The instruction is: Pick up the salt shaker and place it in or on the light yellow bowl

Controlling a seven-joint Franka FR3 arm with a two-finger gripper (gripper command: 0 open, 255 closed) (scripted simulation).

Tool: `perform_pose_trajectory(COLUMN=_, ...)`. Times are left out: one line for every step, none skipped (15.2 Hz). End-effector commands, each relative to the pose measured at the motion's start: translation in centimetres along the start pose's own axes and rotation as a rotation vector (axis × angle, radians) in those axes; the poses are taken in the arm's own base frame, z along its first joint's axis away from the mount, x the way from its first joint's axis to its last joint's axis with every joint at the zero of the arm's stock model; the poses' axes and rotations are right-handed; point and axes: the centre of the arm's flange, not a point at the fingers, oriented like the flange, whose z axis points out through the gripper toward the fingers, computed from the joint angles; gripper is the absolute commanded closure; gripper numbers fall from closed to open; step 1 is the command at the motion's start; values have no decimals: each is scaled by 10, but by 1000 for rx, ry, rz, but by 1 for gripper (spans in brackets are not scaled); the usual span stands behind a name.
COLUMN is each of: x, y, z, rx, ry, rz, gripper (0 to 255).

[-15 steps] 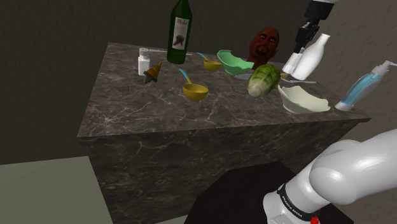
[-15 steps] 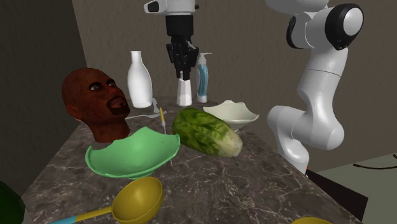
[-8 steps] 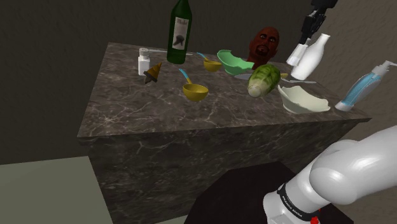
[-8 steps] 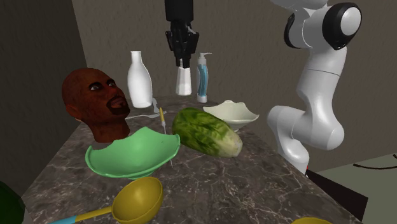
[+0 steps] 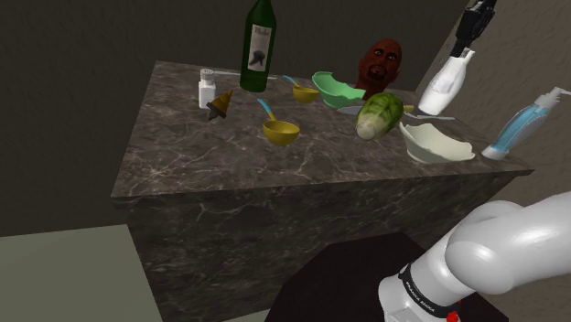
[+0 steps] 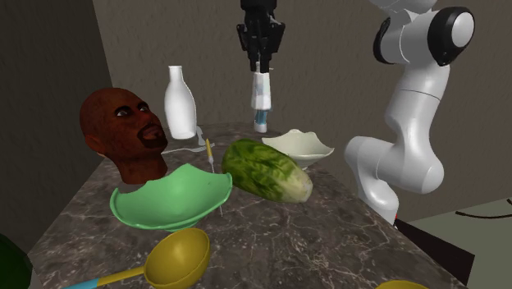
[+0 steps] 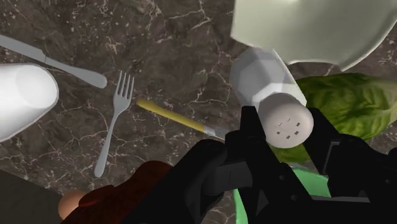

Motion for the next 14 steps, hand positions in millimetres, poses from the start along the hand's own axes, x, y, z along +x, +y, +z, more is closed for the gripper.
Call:
perform_pose_trajectory(x=-26, y=-19, z=-6, rx=-1, ry=-1, rz=1, gripper=255)
perform_pose_trajectory(x=-36, y=-27, z=-9, rx=-1, ry=-1, rz=1, gripper=255)
perform_pose_trajectory(x=-47, y=-34, z=-12, rx=-1, ry=-1, rz=1, gripper=255)
perform_pose_trajectory(x=-57, y=-41, z=-16, rx=-1, ry=-1, rz=1, gripper=255)
perform_pose_trajectory(x=-68, y=-48, z=-19, rx=-1, ry=-1, rz=1, gripper=255)
perform_pose_trajectory(x=-78, y=-56, z=-22, rx=-1, ry=-1, rz=1, gripper=255)
perform_pose_trajectory(x=-85, y=-60, z=-24, rx=-1, ry=-1, rz=1, gripper=255)
perform_pose_trajectory(x=-85, y=-61, z=-19, rx=-1, ry=-1, rz=1, gripper=255)
perform_pose_trajectory(x=-84, y=-61, z=-14, rx=-1, ry=-1, rz=1, gripper=255)
perform_pose_trajectory(x=-84, y=-61, z=-8, rx=-1, ry=-1, rz=1, gripper=255)
perform_pose_trajectory(x=-83, y=-62, z=-3, rx=-1, ry=-1, rz=1, gripper=255)
perform_pose_trajectory(x=-83, y=-62, z=2, rx=-1, ry=-1, rz=1, gripper=255)
perform_pose_trajectory(x=-83, y=-63, z=7, rx=-1, ry=-1, rz=1, gripper=255)
perform_pose_trajectory(x=-82, y=-63, z=13, rx=-1, ry=-1, rz=1, gripper=255)
